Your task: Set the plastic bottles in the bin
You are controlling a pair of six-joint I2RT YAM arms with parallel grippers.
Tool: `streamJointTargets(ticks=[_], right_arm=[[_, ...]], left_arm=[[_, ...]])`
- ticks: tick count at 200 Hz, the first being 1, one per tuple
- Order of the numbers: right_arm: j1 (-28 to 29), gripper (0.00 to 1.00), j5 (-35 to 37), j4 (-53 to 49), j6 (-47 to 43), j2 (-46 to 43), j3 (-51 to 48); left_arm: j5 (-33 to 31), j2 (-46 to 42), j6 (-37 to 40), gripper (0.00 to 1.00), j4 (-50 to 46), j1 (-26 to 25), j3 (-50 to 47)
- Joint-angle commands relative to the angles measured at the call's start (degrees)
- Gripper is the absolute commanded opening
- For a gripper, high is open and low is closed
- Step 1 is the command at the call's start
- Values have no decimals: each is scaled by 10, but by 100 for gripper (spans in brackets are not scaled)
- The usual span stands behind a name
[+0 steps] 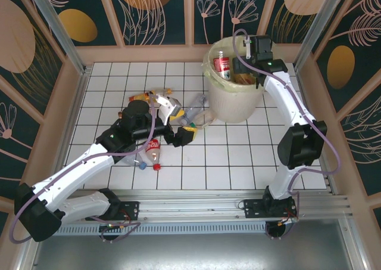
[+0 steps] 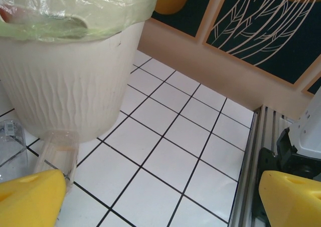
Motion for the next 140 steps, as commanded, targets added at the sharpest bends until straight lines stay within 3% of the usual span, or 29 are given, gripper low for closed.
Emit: streamJointTargets(ticks=[1, 51, 94, 140], right_arm=[[4, 87, -27, 21, 4, -43, 5], [-2, 87, -78, 84, 32, -128, -51], [-5, 87, -168, 136, 73, -228, -131], [-4, 87, -258, 144, 137, -352, -227]], left_arm=[[10, 2, -4, 99, 16, -3, 14], [8, -3, -15, 99, 43, -3, -1], [22, 0, -20, 99, 87, -3, -34], [-17, 22, 4, 99, 74, -3, -43]])
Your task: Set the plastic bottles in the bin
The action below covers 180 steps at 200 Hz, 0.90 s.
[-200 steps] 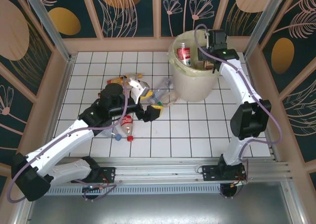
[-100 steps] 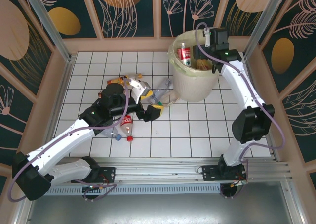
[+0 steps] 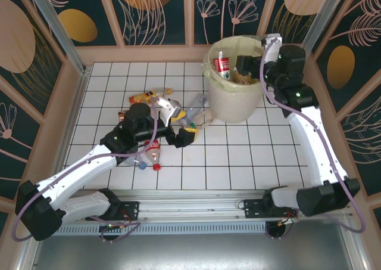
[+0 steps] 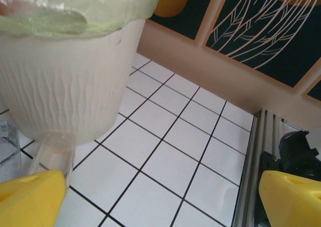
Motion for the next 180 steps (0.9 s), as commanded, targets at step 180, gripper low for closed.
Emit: streamJointTargets(ticks=[180], right_arm=[[4, 99, -246, -77, 135, -294, -319]], left_arm=[[-142, 364, 125, 84, -95, -3, 156]])
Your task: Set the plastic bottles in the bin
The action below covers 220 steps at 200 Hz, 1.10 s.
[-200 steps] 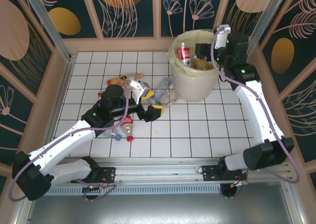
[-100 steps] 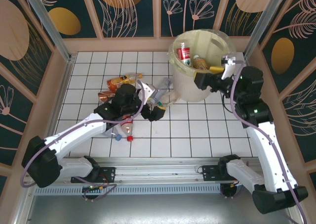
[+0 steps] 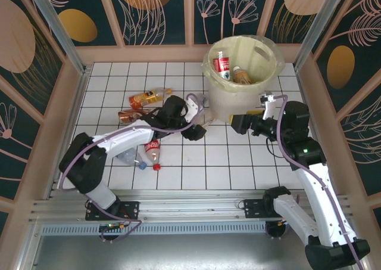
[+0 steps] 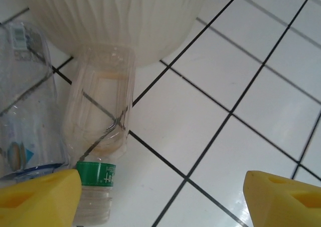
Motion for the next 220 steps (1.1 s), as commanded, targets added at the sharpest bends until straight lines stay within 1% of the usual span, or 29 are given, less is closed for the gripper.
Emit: streamJointTargets(ticks=[1, 37, 76, 130, 180, 220], right_arm=[[3, 99, -4, -2, 5, -7, -9], [3, 99, -3, -2, 4, -7, -17], [4, 99, -2, 0, 7, -12, -28], [4, 99, 4, -5, 5, -13, -32], [4, 99, 6, -1, 7, -14, -42], [4, 99, 0, 5, 9, -14, -48]], left_arm=[[-28, 54, 18, 84, -15, -3, 29], [-68, 119, 10, 84, -14, -2, 60], [-105, 154, -1, 86, 0, -3, 74], [-115, 196, -1, 86, 3, -3, 99], [-97, 216, -5, 85, 29, -2, 109], [-94, 227, -15, 85, 55, -3, 112]])
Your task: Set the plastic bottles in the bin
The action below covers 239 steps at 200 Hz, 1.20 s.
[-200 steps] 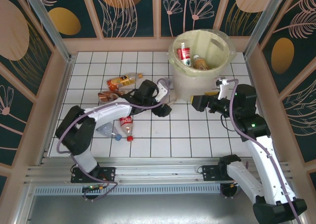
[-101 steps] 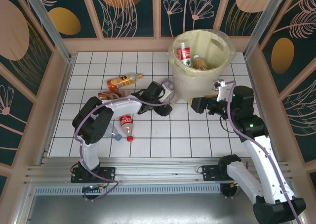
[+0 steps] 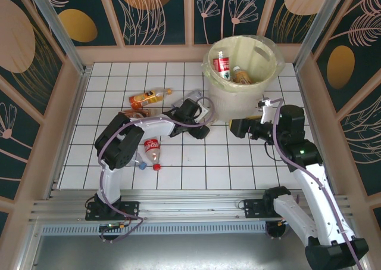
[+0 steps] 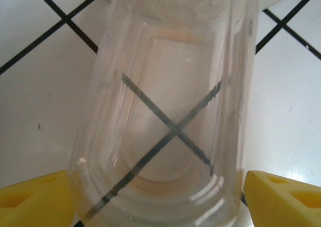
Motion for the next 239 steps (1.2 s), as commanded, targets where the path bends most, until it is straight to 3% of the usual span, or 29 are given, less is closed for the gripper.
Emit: streamJointTargets(ticks=[1, 49, 125, 169, 239], right_arm=[[4, 99, -4, 6, 9, -8, -6], [3, 99, -4, 7, 11, -7, -10], [3, 98, -6, 26, 28, -7, -26], [3, 94, 7, 101, 112, -7, -81], [10, 89, 7, 265, 245, 23, -172]], left_arm=[[5, 17, -12, 85, 28, -3, 14], [14, 26, -19, 83, 43, -3, 12], [25, -32, -53, 66, 85, -3, -62], [44, -119, -111, 66, 142, -3, -147], [129, -246, -240, 64, 278, -11, -266]])
